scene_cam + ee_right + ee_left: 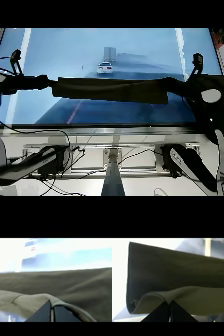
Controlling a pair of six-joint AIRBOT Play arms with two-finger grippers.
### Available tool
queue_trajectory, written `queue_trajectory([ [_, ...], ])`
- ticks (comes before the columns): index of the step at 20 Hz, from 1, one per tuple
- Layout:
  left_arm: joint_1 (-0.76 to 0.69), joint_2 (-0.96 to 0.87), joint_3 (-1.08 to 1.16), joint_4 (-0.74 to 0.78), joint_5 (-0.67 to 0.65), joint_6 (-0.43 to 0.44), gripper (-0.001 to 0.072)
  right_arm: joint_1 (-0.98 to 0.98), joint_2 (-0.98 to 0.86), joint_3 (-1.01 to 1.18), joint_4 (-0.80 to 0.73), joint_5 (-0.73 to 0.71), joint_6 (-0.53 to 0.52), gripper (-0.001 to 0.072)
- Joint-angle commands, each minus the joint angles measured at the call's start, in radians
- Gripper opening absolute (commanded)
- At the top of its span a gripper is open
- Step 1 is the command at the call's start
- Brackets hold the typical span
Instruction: Fold the clothes and pants, and hang the long-sleeved shirts on hangers.
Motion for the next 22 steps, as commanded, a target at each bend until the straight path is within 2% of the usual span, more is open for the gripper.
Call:
queue_trajectory([
  [1, -0.084, -0.13, -0.01, -0.013, 0.18, -0.046, 0.0016, 0.001, -0.217, -0.003, 0.013, -0.121, 0.014, 0.0011],
  [3, -0.121, -0.195, -0.01, -0.038, 0.257, -0.045, 0.0017, 0.001, -0.312, -0.003, 0.014, -0.14, 0.014, 0.0012],
  [4, -0.129, -0.213, -0.01, -0.053, 0.298, -0.045, 0.0023, 0.001, -0.339, -0.003, 0.022, -0.139, 0.014, 0.007],
  [5, -0.129, -0.219, -0.01, -0.058, 0.331, -0.045, 0.0166, 0.001, -0.352, -0.003, 0.026, -0.133, 0.014, 0.0244],
  [6, -0.127, -0.215, -0.01, -0.058, 0.351, -0.035, 0.0546, 0.0, -0.352, -0.003, 0.023, -0.124, 0.012, 0.0437],
  [7, -0.115, -0.209, -0.006, -0.057, 0.353, -0.029, 0.072, 0.0, -0.349, -0.003, 0.021, -0.116, 0.009, 0.0512],
  [10, -0.061, -0.168, 0.003, -0.037, 0.353, -0.027, 0.072, 0.0, -0.341, -0.003, 0.019, -0.108, 0.003, 0.0512],
  [12, -0.006, -0.156, 0.005, 0.004, 0.331, -0.081, 0.072, 0.0, -0.34, -0.003, 0.019, -0.099, 0.003, 0.0512],
  [14, 0.046, -0.171, 0.005, 0.089, 0.238, -0.124, 0.072, 0.0, -0.34, -0.003, 0.018, -0.085, 0.003, 0.0512],
  [17, 0.096, -0.224, 0.005, 0.101, 0.108, -0.122, 0.072, 0.0, -0.34, -0.003, 0.019, -0.08, 0.003, 0.0511],
  [18, 0.098, -0.249, 0.009, 0.099, 0.065, -0.095, 0.0691, 0.0, -0.34, -0.003, 0.019, -0.08, 0.003, 0.0511],
  [19, 0.095, -0.273, 0.015, 0.091, 0.034, -0.017, 0.058, 0.0, -0.34, -0.003, 0.019, -0.081, 0.003, 0.0511],
  [20, 0.085, -0.292, 0.019, 0.076, 0.002, 0.048, 0.0522, 0.0, -0.34, -0.003, 0.019, -0.08, 0.003, 0.0511],
  [22, 0.061, -0.313, 0.021, 0.034, -0.004, 0.066, 0.0521, 0.0, -0.34, -0.003, 0.019, -0.08, 0.003, 0.0511],
])
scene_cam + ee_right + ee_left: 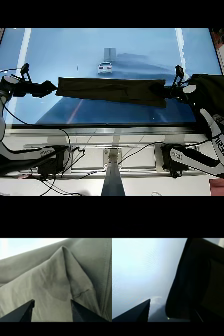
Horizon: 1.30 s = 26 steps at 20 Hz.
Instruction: Fold the clothes and pants, and hang the long-sleeved shirts on hangers.
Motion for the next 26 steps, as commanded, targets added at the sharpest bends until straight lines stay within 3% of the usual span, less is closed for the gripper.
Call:
queue_trajectory([
  [1, -0.016, -0.04, 0.006, -0.046, -0.06, 0.089, 0.0521, 0.001, 0.0, 0.0, 0.001, 0.003, 0.0, 0.0511],
  [4, -0.019, -0.04, 0.029, -0.048, 0.006, 0.127, 0.0524, 0.0, 0.0, 0.0, 0.001, 0.004, 0.0, 0.0511],
  [5, -0.017, -0.04, 0.039, -0.049, 0.015, 0.127, 0.0547, 0.0, 0.0, -0.001, 0.001, 0.006, 0.0, 0.0511],
  [6, -0.017, -0.04, 0.051, -0.049, 0.018, 0.127, 0.0614, 0.0, 0.0, -0.001, 0.001, 0.006, 0.0, 0.0511],
  [11, -0.017, -0.095, 0.056, -0.178, -0.039, 0.155, 0.0623, 0.001, 0.0, 0.0, 0.0, 0.027, -0.003, 0.0499],
  [14, -0.022, -0.154, 0.056, -0.32, -0.097, 0.26, 0.0621, 0.001, 0.0, 0.019, 0.0, 0.101, -0.125, 0.0478],
  [15, -0.028, -0.164, 0.056, -0.353, -0.096, 0.281, 0.0598, 0.001, 0.0, 0.031, 0.0, 0.119, -0.143, 0.0475],
  [19, -0.072, -0.17, 0.057, -0.356, -0.088, 0.426, 0.0077, 0.001, 0.0, 0.106, 0.002, 0.152, -0.155, 0.0475],
  [20, -0.08, -0.169, 0.057, -0.356, -0.088, 0.431, 0.0017, 0.001, 0.0, 0.13, 0.003, 0.166, -0.155, 0.0475],
  [22, -0.086, -0.155, 0.063, -0.355, -0.095, 0.431, 0.0016, 0.001, 0.0, 0.175, 0.005, 0.192, -0.155, 0.047],
  [24, -0.086, -0.109, 0.073, -0.354, -0.097, 0.43, 0.0015, 0.005, 0.0, 0.216, 0.005, 0.216, -0.155, 0.0317],
  [26, -0.086, -0.023, 0.085, -0.296, -0.098, 0.426, 0.0014, 0.037, 0.0, 0.245, 0.0, 0.218, -0.158, 0.0303],
])
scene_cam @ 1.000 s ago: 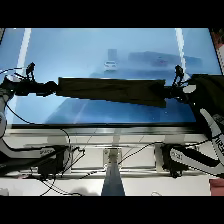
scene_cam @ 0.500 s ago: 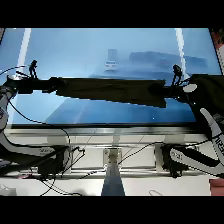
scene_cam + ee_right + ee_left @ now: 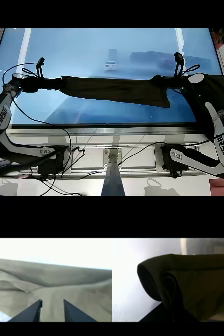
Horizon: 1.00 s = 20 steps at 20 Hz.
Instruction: Fold the clothes and pants, and hang the long-sleeved shirts on hangers.
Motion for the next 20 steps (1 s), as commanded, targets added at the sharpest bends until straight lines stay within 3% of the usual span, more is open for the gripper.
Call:
queue_trajectory([
  [1, -0.004, 0.13, 0.014, 0.072, -0.011, 0.014, 0.0014, 0.053, 0.0, 0.058, -0.003, 0.018, -0.005, 0.03],
  [2, -0.002, 0.184, 0.014, 0.083, -0.031, 0.013, 0.0014, 0.09, -0.001, 0.066, -0.003, 0.003, -0.005, 0.0243],
  [3, -0.001, 0.242, 0.014, 0.082, -0.064, -0.003, 0.0014, 0.139, -0.002, 0.074, -0.003, -0.024, -0.005, 0.0045],
  [4, -0.001, 0.296, 0.014, 0.082, -0.093, -0.029, 0.0014, 0.194, -0.002, 0.079, -0.002, -0.07, -0.005, 0.0012],
  [7, -0.003, 0.435, 0.014, 0.082, -0.154, -0.065, 0.0015, 0.391, -0.032, 0.105, -0.002, -0.241, 0.016, 0.0011],
  [13, -0.006, 0.543, 0.013, 0.042, -0.28, -0.065, 0.0016, 0.727, -0.343, 0.378, 0.001, -0.288, 0.187, 0.0011],
  [17, -0.006, 0.548, 0.013, -0.143, -0.305, -0.064, 0.0016, 0.853, -0.543, 0.562, 0.002, -0.284, 0.348, 0.0011],
  [20, -0.005, 0.548, 0.013, -0.264, -0.294, -0.064, 0.0016, 0.905, -0.595, 0.618, 0.002, -0.28, 0.388, 0.0011],
])
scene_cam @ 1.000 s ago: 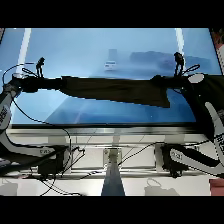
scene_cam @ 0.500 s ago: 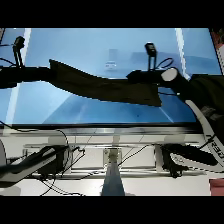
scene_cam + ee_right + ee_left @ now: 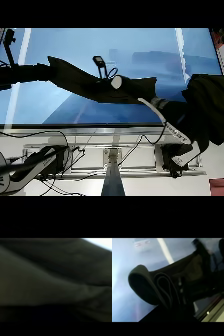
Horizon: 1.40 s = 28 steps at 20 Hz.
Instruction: Fold the clothes and pants, and hang the long-sleeved shirts on hangers.
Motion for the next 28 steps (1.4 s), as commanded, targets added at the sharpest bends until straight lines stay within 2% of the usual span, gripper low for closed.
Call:
queue_trajectory([
  [1, 0.0, 0.005, 0.0, -0.147, 0.002, 0.001, 0.0016, 0.069, -0.074, 0.078, -0.003, 0.008, 0.078, 0.0012],
  [5, -0.052, -0.029, 0.0, -0.145, 0.015, 0.0, 0.0016, -0.016, -0.027, 0.08, -0.138, 0.163, 0.079, 0.0011],
  [9, -0.238, -0.09, 0.0, -0.145, 0.087, 0.0, 0.0016, -0.216, 0.093, 0.08, -0.335, 0.444, 0.083, 0.0011],
  [12, -0.461, -0.155, 0.0, -0.178, 0.271, 0.0, 0.0016, -0.389, 0.206, 0.08, -0.461, 0.566, 0.082, 0.0011],
  [18, -0.934, -0.336, 0.001, -0.478, 0.824, 0.001, 0.0016, -0.727, 0.377, 0.08, -0.564, 0.657, 0.077, 0.0011],
  [20, -1.023, -0.383, 0.006, -0.515, 0.939, 0.005, 0.0016, -0.824, 0.388, 0.077, -0.596, 0.669, 0.077, 0.0012],
  [21, -1.048, -0.402, 0.015, -0.515, 0.959, 0.005, 0.0075, -0.866, 0.387, 0.07, -0.612, 0.672, 0.077, 0.0012],
  [23, -1.067, -0.434, 0.04, -0.516, 0.96, 0.003, 0.0673, -0.953, 0.383, 0.029, -0.621, 0.658, 0.077, 0.0013],
  [24, -1.068, -0.438, 0.05, -0.519, 0.959, 0.003, 0.072, -0.994, 0.375, -0.002, -0.621, 0.656, 0.077, 0.0069],
  [26, -1.062, -0.436, 0.06, -0.519, 0.958, 0.004, 0.072, -1.062, 0.354, -0.084, -0.607, 0.645, 0.077, 0.0388],
  [28, -1.052, -0.431, 0.063, -0.518, 0.959, 0.004, 0.072, -1.118, 0.322, -0.183, -0.516, 0.658, 0.031, 0.0392],
])
